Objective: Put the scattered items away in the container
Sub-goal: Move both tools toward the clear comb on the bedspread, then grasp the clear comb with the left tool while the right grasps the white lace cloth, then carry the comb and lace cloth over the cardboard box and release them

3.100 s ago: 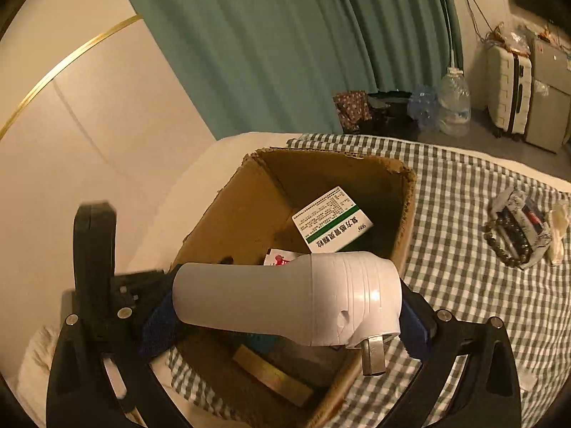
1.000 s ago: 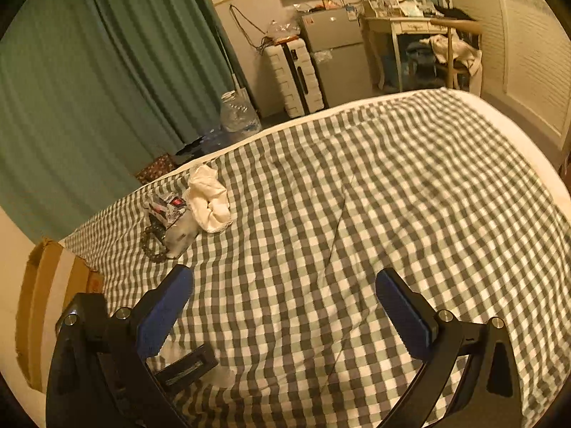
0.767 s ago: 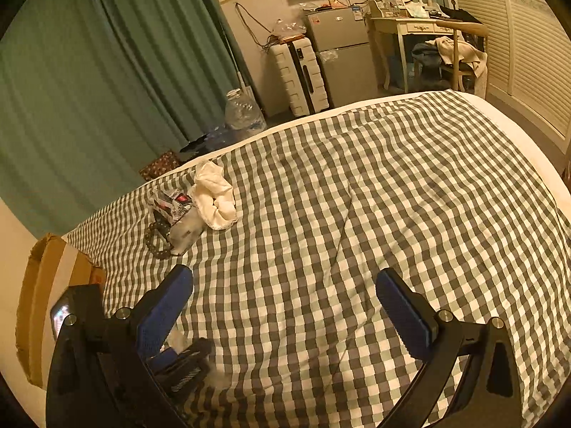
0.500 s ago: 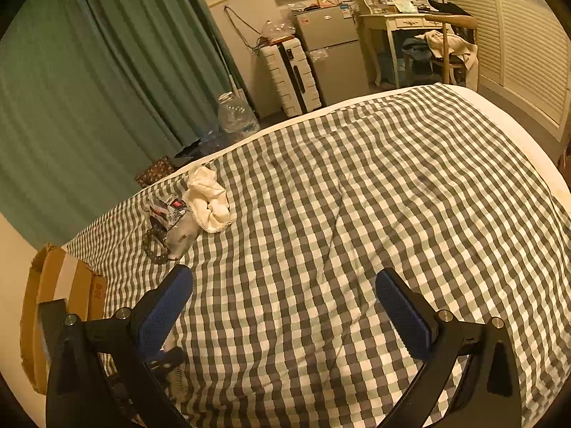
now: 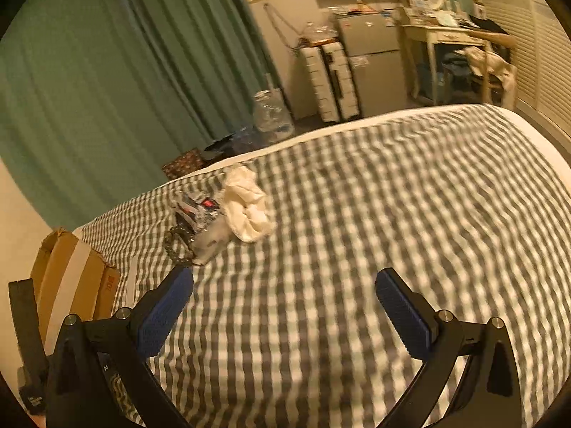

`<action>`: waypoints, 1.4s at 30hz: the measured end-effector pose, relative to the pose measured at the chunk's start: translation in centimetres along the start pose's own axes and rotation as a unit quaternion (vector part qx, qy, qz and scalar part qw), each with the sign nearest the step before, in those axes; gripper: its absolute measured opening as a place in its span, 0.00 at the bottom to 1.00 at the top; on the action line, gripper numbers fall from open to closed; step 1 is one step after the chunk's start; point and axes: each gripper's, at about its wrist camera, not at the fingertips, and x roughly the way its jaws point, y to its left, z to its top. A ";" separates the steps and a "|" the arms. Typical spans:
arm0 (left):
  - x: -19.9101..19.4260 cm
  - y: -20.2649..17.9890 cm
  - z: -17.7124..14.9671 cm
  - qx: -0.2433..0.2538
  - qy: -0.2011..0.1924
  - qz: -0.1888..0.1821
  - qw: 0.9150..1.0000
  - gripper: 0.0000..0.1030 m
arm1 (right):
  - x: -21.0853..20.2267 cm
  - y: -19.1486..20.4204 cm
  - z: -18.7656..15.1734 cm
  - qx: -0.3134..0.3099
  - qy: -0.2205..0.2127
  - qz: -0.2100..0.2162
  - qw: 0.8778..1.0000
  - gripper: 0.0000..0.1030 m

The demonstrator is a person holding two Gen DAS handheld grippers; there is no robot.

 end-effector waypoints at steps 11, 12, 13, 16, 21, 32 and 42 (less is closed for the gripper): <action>3.8 1.2 4.7 -0.005 -0.001 -0.001 1.000 0.26 | 11.6 3.7 2.8 -0.100 0.054 0.000 0.994 0.88; 4.1 1.3 5.1 -0.006 -0.005 0.003 1.000 0.26 | 12.6 4.1 3.1 -0.106 0.055 0.005 0.993 0.84; 4.2 1.5 5.5 -0.008 -0.010 0.009 1.000 0.26 | 13.3 4.4 3.2 -0.111 0.056 0.005 0.992 0.83; 4.7 2.1 6.3 -0.024 -0.009 0.009 1.000 0.26 | 15.9 4.6 3.2 -0.118 0.085 0.018 0.989 0.53; 4.6 2.5 6.6 -0.028 -0.007 0.011 1.000 0.26 | 15.2 3.5 2.9 -0.109 0.089 0.028 0.990 0.14; -1.7 2.7 3.9 -0.018 -0.034 -0.003 0.999 0.26 | 6.7 3.6 1.9 -0.074 0.064 0.051 0.994 0.13; -9.7 3.6 2.9 -0.008 -0.078 -0.025 0.997 0.26 | -3.1 8.4 -2.4 -0.088 0.041 0.084 0.992 0.13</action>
